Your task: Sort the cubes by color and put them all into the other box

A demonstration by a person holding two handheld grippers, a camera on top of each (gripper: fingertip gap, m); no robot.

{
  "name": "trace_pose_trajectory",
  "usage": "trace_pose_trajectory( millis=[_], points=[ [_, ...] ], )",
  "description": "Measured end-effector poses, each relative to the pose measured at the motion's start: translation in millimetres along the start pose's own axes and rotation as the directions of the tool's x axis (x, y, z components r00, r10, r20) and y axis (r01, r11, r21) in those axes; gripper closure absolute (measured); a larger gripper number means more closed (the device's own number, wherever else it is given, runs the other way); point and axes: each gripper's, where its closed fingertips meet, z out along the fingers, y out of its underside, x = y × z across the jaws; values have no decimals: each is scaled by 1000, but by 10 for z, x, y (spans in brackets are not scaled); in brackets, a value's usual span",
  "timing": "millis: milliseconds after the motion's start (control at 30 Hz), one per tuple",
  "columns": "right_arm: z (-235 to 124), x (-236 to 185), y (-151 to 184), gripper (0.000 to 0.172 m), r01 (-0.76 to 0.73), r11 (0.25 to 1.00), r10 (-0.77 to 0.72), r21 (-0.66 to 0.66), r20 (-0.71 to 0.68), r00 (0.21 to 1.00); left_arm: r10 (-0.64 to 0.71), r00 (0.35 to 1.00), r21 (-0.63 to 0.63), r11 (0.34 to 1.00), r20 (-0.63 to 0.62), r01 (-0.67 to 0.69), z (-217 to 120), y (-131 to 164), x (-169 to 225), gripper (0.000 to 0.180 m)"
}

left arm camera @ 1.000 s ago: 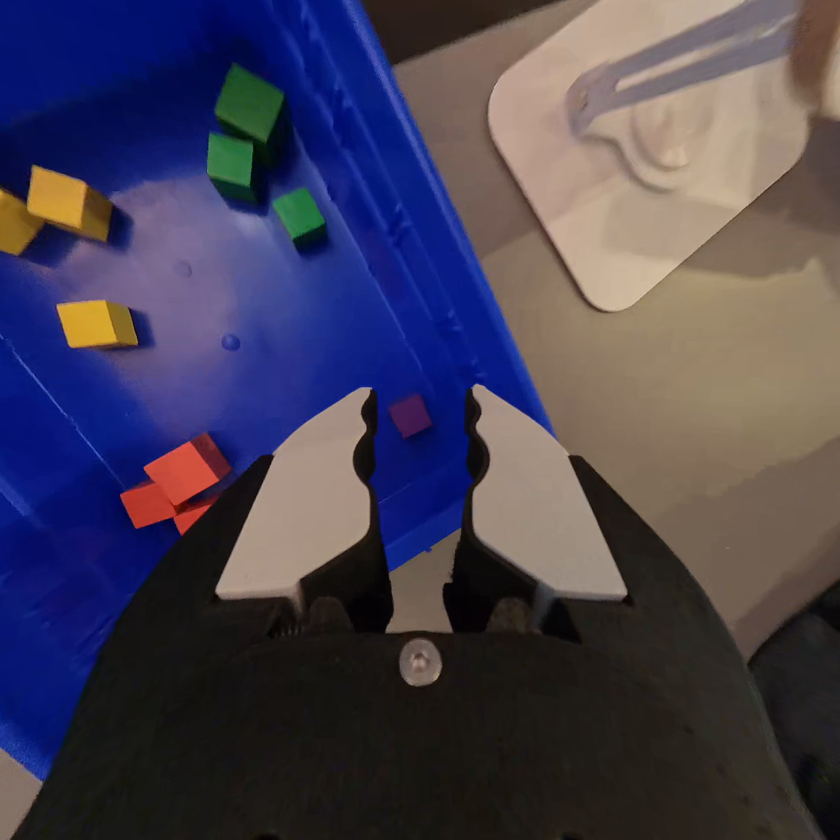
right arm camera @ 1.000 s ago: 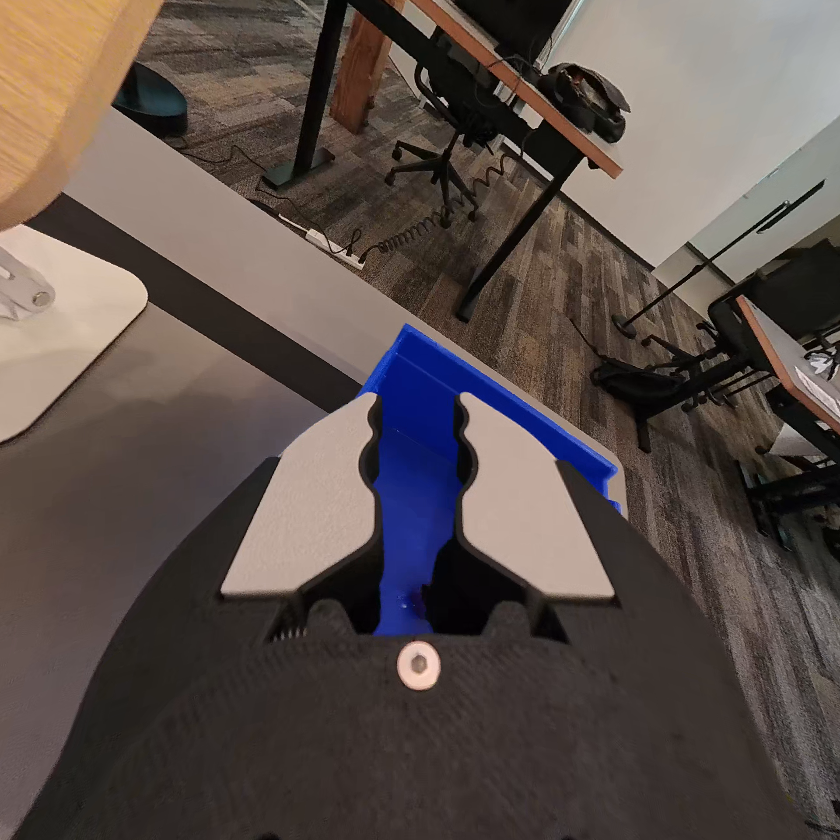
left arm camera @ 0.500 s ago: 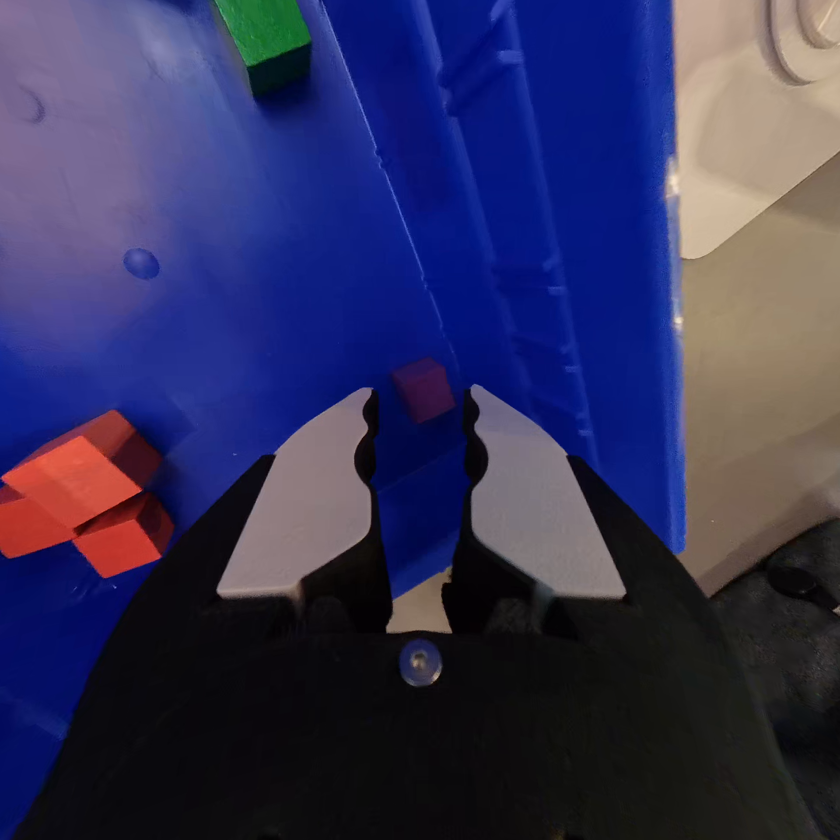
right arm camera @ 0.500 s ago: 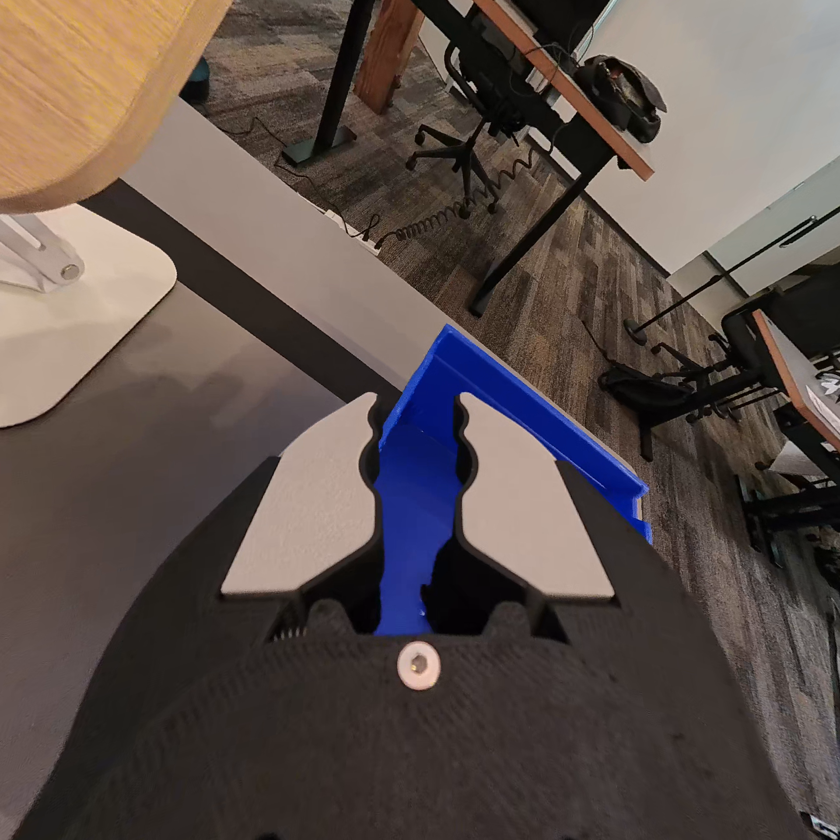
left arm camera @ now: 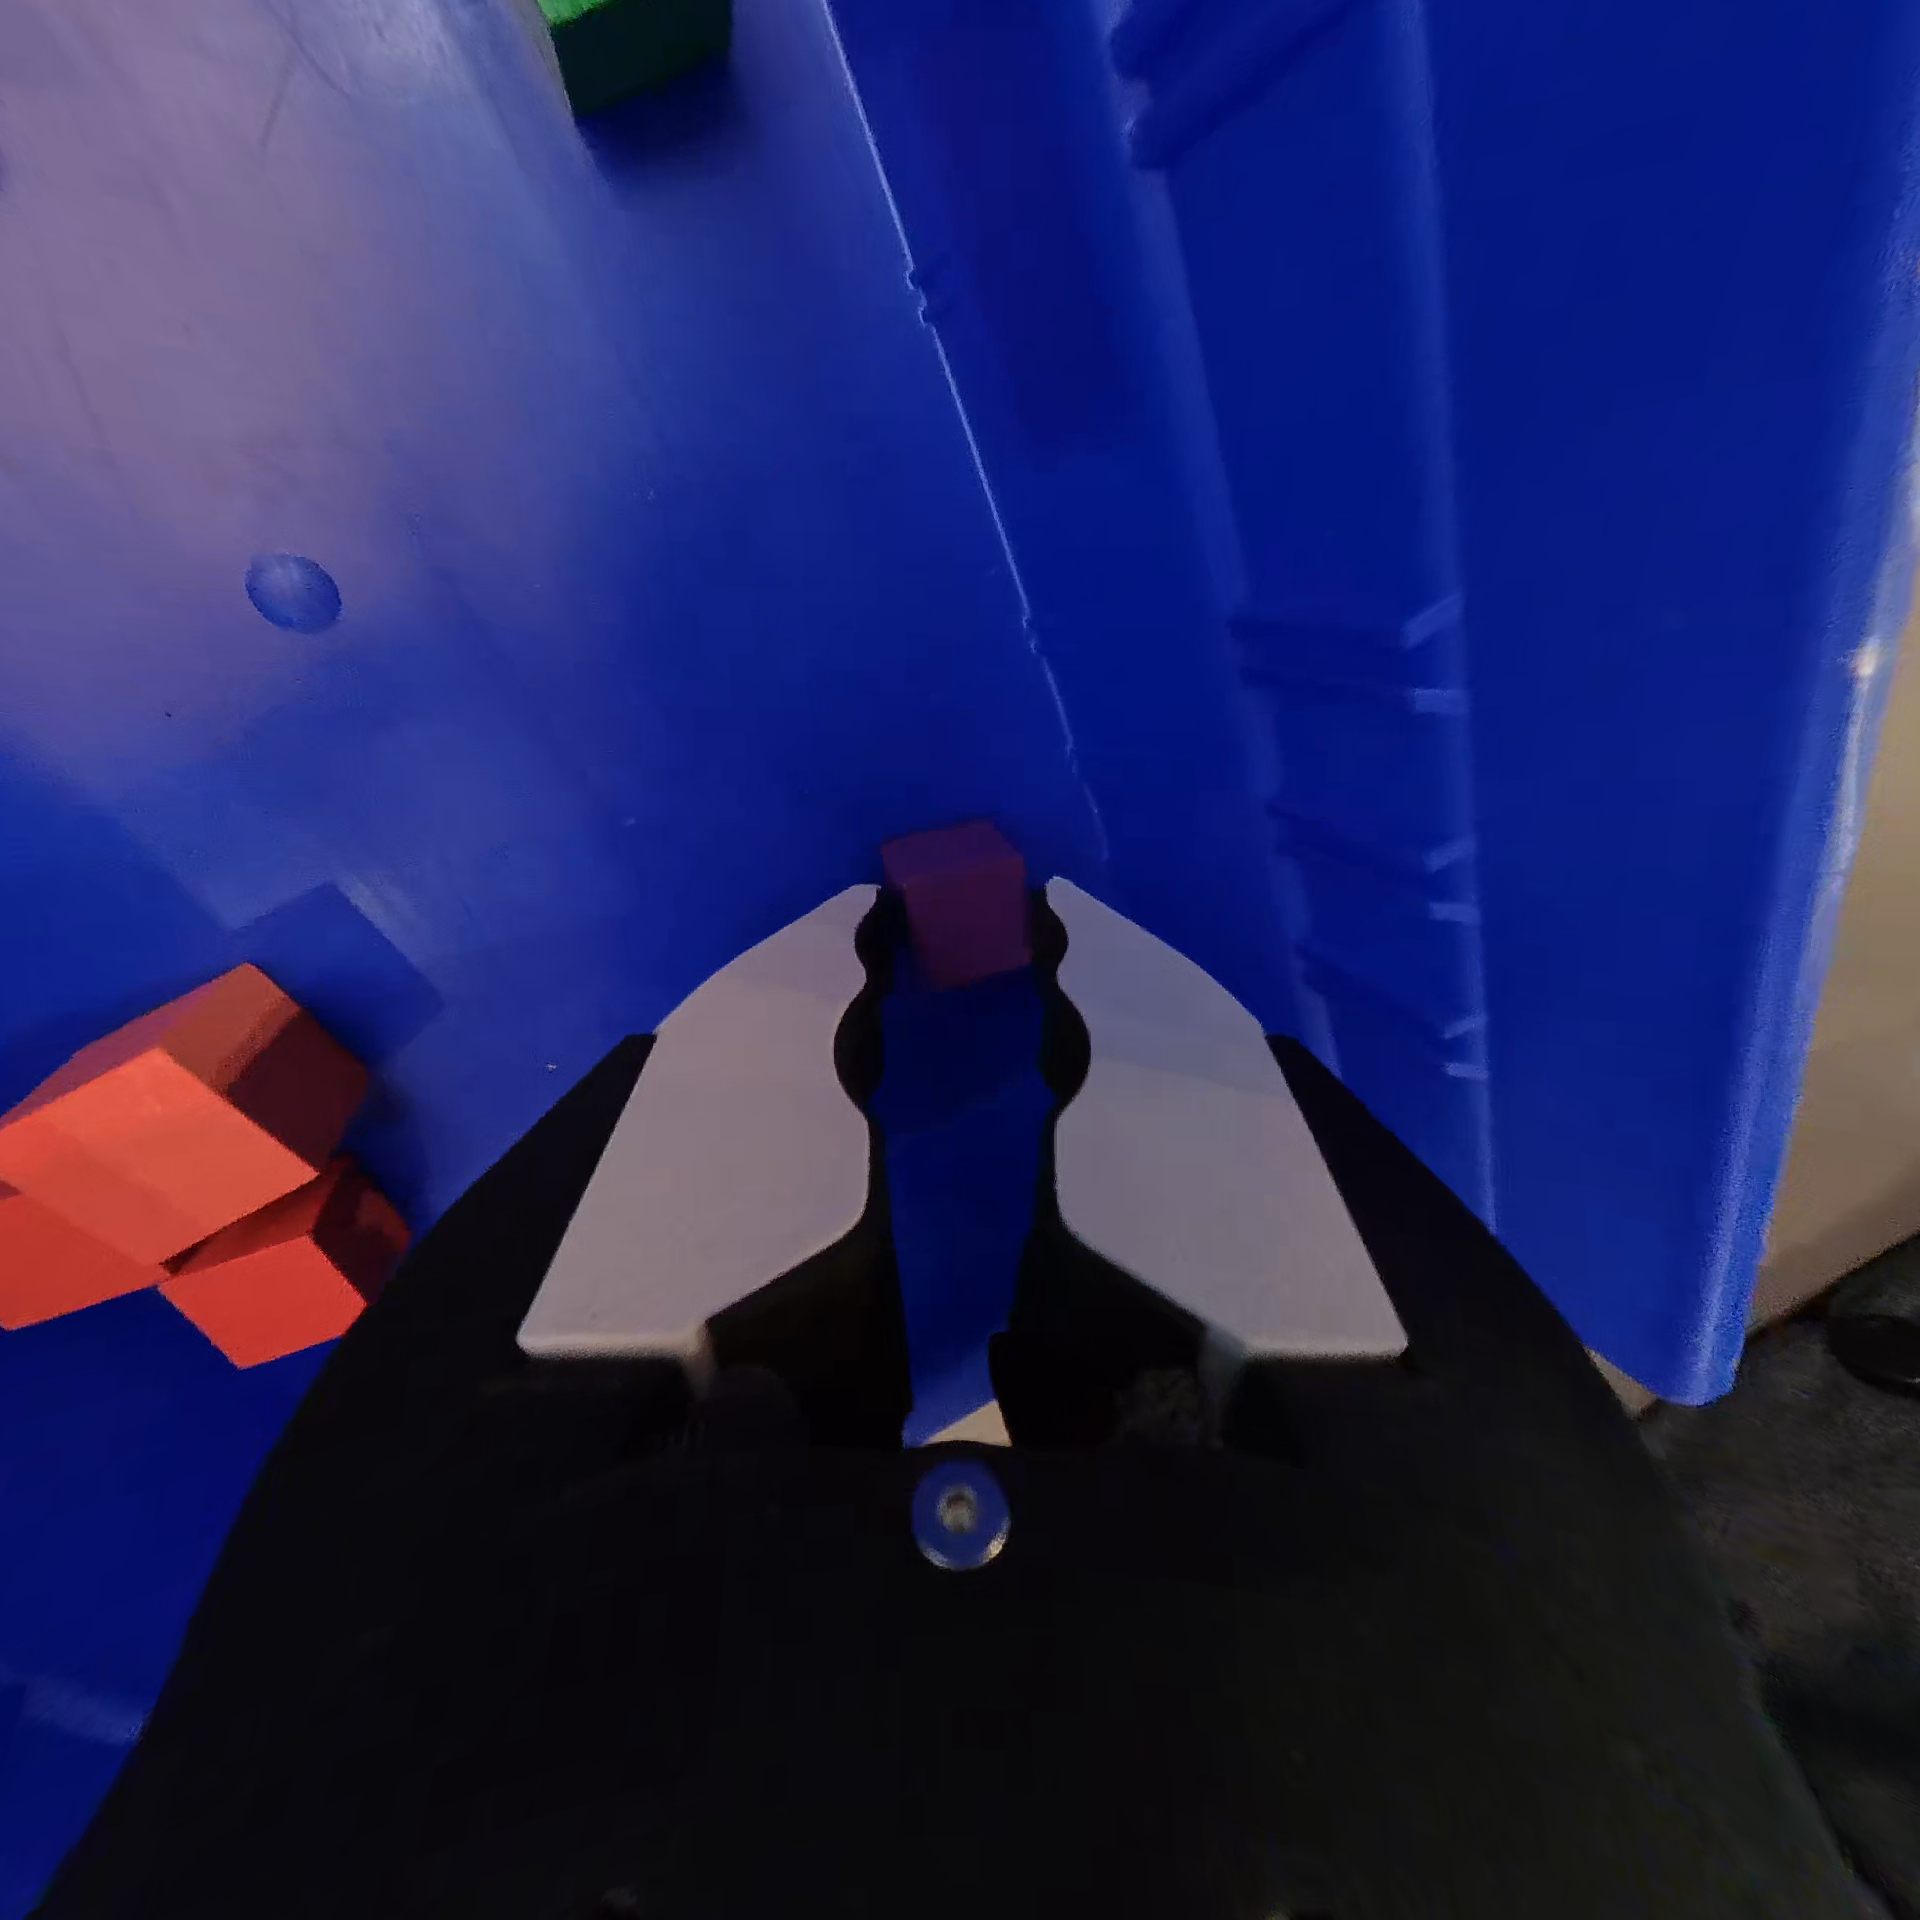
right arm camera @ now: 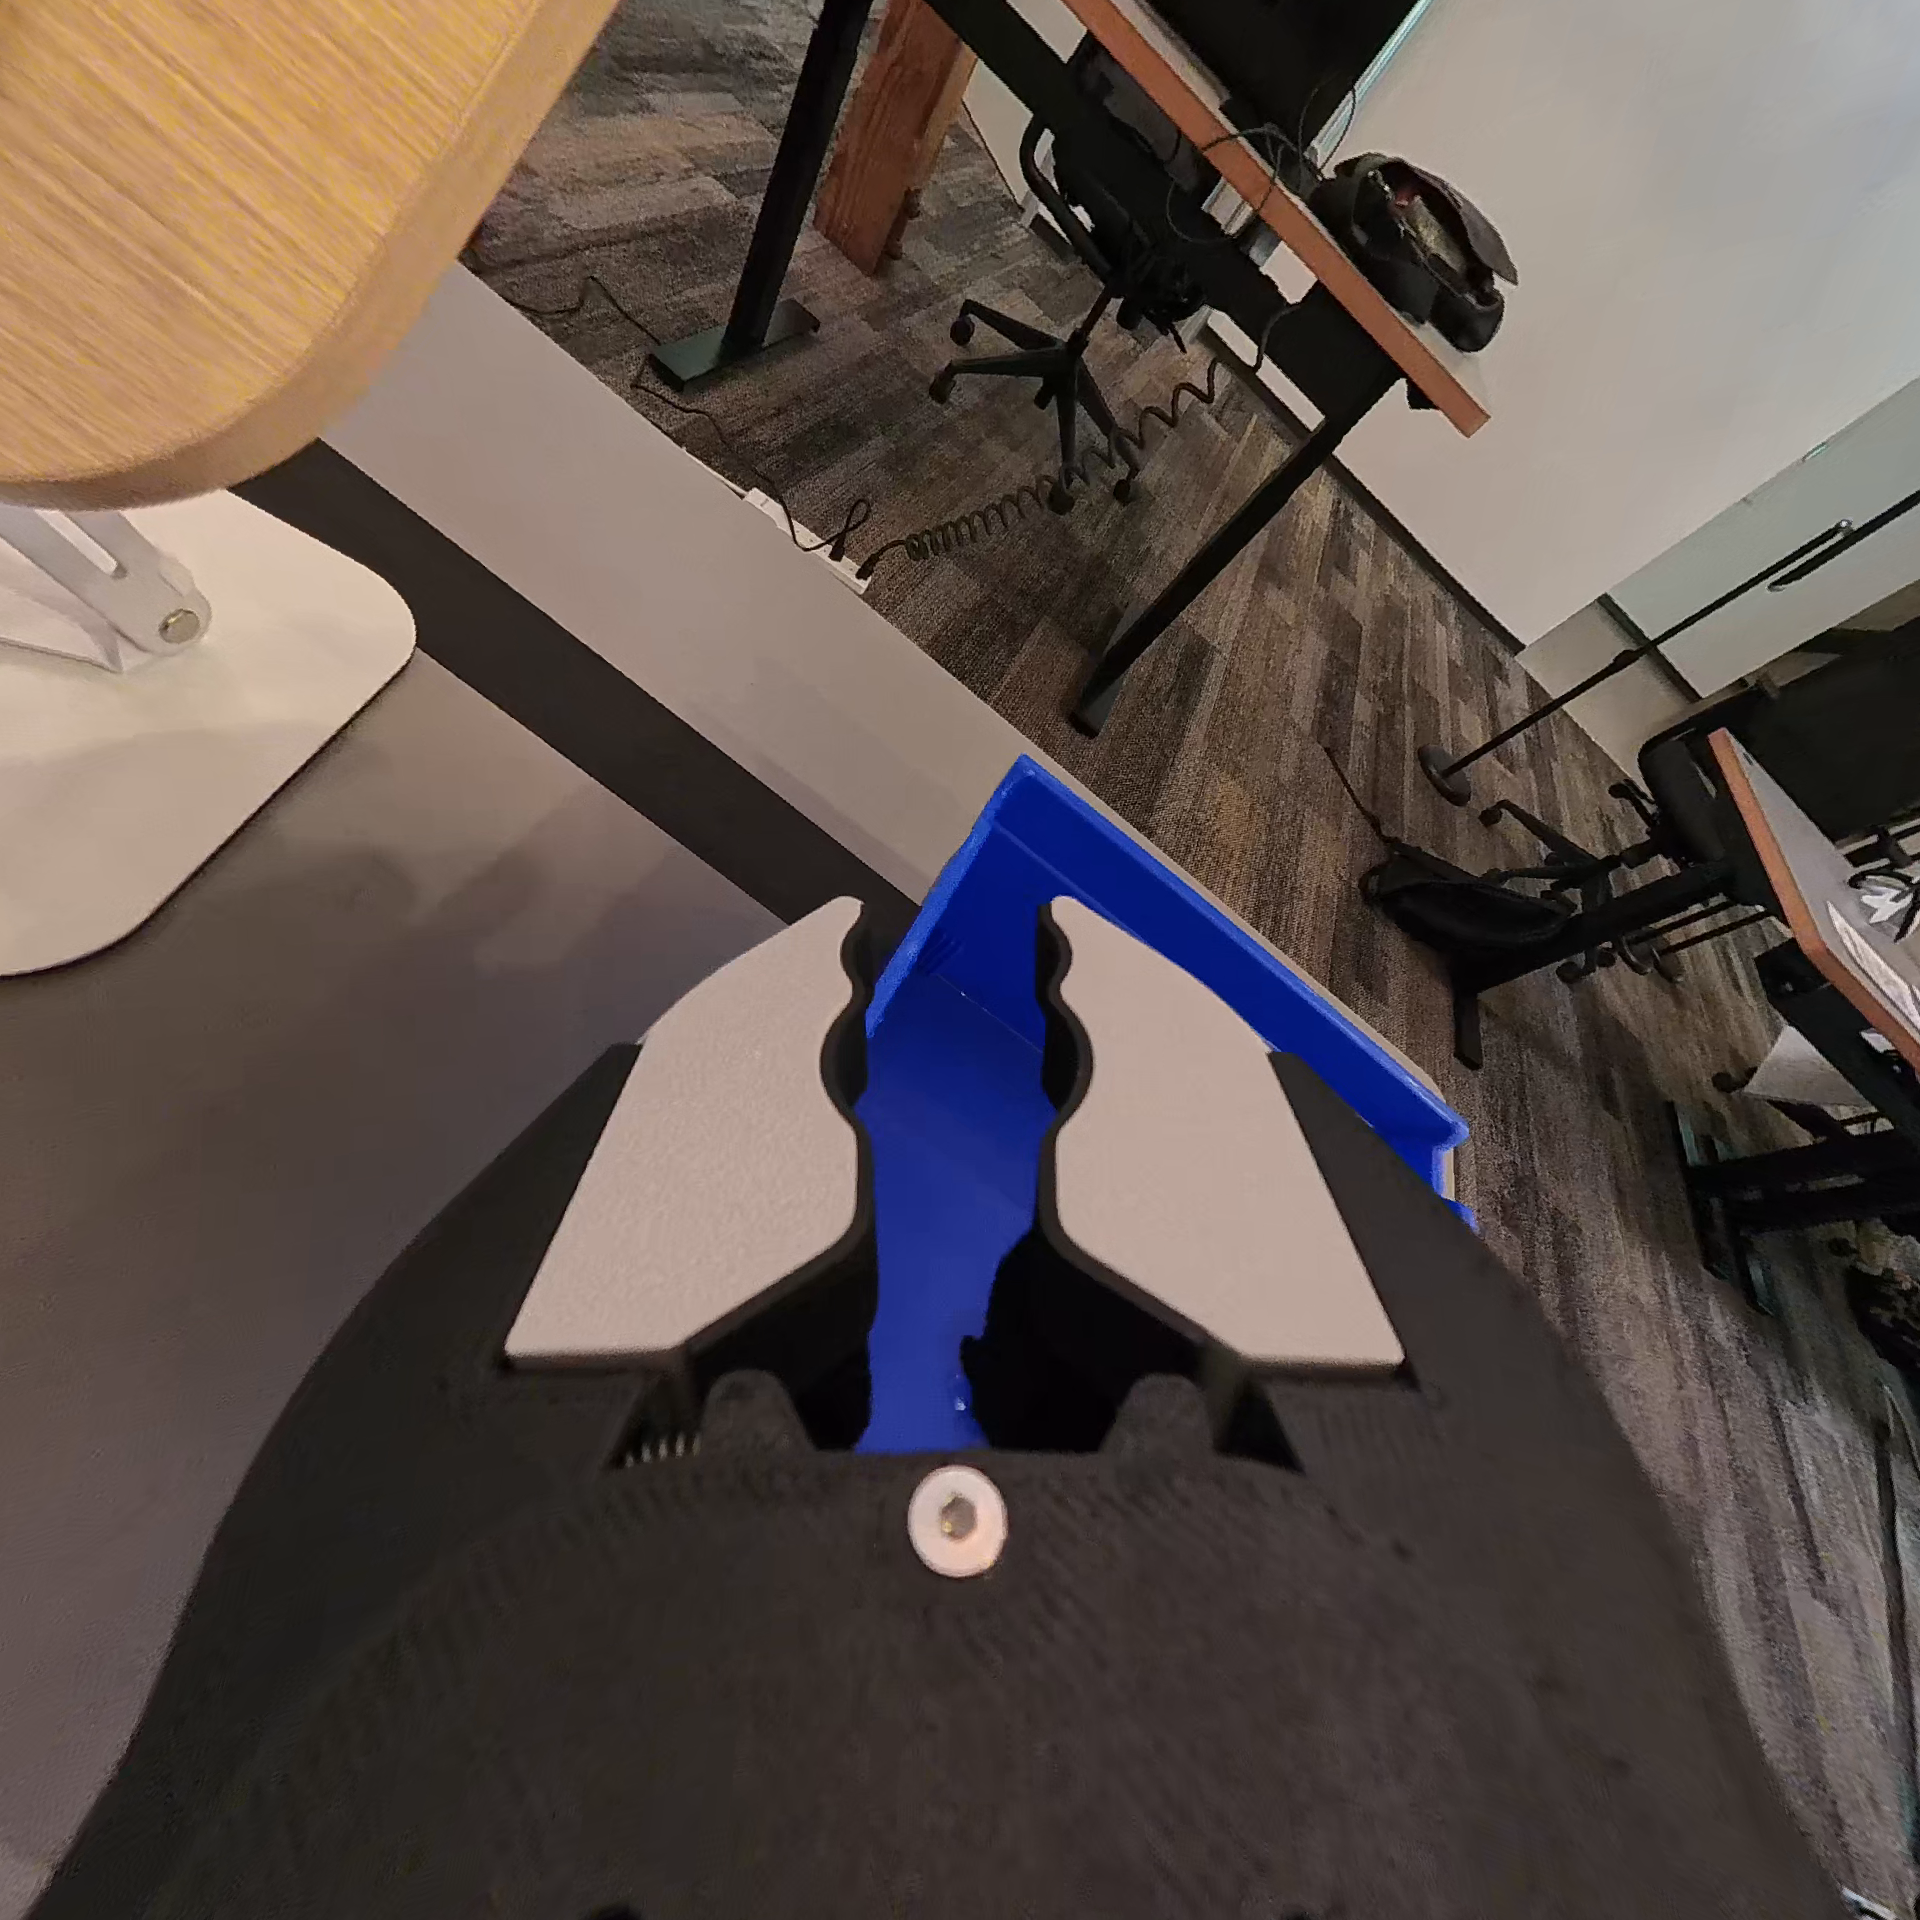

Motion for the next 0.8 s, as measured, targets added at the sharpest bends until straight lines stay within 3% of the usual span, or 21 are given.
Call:
trace_pose_trajectory(
  millis=[200, 467, 633, 800],
  points=[
    [-57, -21, -112, 142, 35, 999, -35, 33, -11, 999, -8, 999, 87, 996, 41, 4, -165, -79, -87, 157],
    [-363, -258, -686, 141, 160, 962, -158, 222, -30, 987, 46, 997, 406, 911, 66, -69, -1057, -239, 150, 158],
    [-724, -852, -1260, 138, 218, 871, -261, 440, 39, 964, 271, 962, 609, 764, -1, -215, -1629, -345, 937, 158],
    [-1083, -1636, -1637, 134, 270, 739, -406, 617, 90, 909, 591, 793, 726, 611, -151, -317, -1797, -411, 2050, 158]
  ],
)
